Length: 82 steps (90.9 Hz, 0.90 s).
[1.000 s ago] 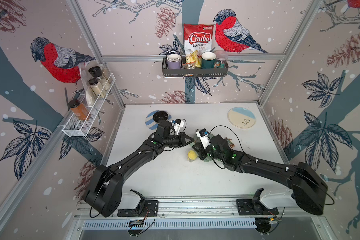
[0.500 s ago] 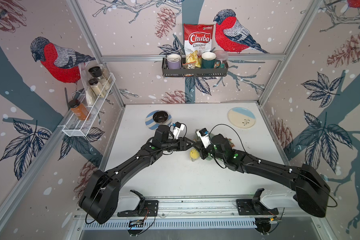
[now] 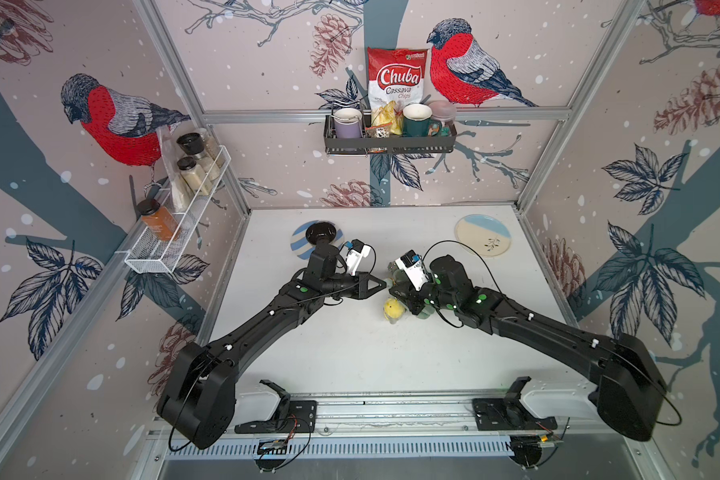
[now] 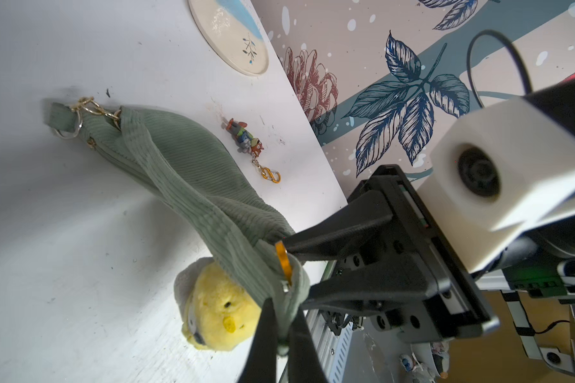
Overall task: Remove the decoration from the bag
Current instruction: Remove the decoration item from the bag.
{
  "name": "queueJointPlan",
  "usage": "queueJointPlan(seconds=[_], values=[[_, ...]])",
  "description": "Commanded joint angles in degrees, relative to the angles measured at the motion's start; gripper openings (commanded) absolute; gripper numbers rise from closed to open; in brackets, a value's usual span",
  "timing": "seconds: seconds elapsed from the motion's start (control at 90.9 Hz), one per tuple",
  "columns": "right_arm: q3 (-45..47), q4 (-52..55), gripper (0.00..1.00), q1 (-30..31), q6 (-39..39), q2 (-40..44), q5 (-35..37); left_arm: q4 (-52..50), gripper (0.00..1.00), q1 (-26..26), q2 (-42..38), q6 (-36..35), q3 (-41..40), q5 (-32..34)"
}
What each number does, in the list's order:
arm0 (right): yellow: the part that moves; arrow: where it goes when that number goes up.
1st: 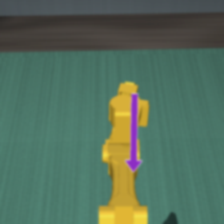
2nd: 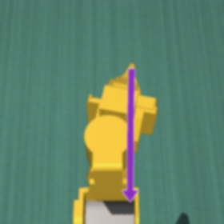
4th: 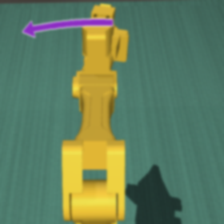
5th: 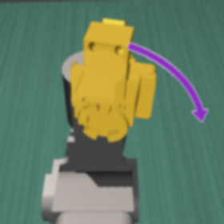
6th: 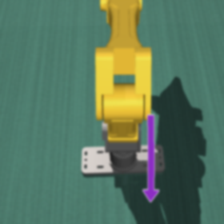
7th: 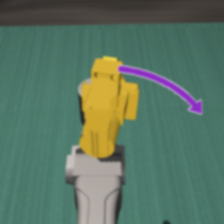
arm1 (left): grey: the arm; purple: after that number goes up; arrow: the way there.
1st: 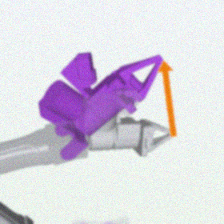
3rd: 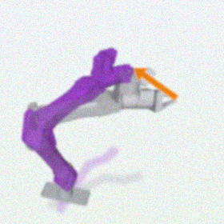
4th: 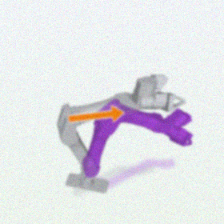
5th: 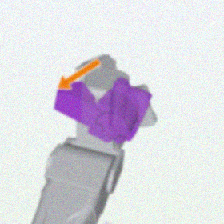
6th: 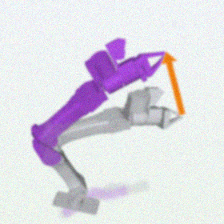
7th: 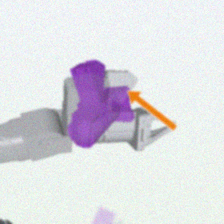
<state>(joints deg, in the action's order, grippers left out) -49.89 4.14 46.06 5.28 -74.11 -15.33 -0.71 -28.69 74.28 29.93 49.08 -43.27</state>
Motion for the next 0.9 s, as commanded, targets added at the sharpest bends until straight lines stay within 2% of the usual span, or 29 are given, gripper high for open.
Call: queueJointPlan(seconds=[0.0, 0.099, 0.407, 0.561, 0.891], values=[[-2.7, 9.5, 0.00, -0.3, -3.6, -0.8, -4.9, -3.7, 0.00, 0.0, -0.1, -2.5, 1.8, 1.2], [-6.3, 14.7, 0.00, 0.2, -6.3, -3.3, -4.7, -7.0, 0.00, -0.5, 0.1, -4.3, 3.4, 1.0], [-5.9, 12.4, 0.00, 0.2, -6.0, -2.3, -6.0, -12.4, 0.00, -0.6, 3.6, -5.1, 5.2, 3.1], [-7.2, 12.8, 0.00, 0.4, -2.8, -3.9, -3.4, -11.1, 0.00, -2.2, 2.8, -4.6, 4.6, 3.3], [-10.6, 16.8, 0.00, 1.9, -1.1, -7.6, 3.2, -9.4, 0.00, -2.6, 1.3, -3.1, 3.9, 5.0]])
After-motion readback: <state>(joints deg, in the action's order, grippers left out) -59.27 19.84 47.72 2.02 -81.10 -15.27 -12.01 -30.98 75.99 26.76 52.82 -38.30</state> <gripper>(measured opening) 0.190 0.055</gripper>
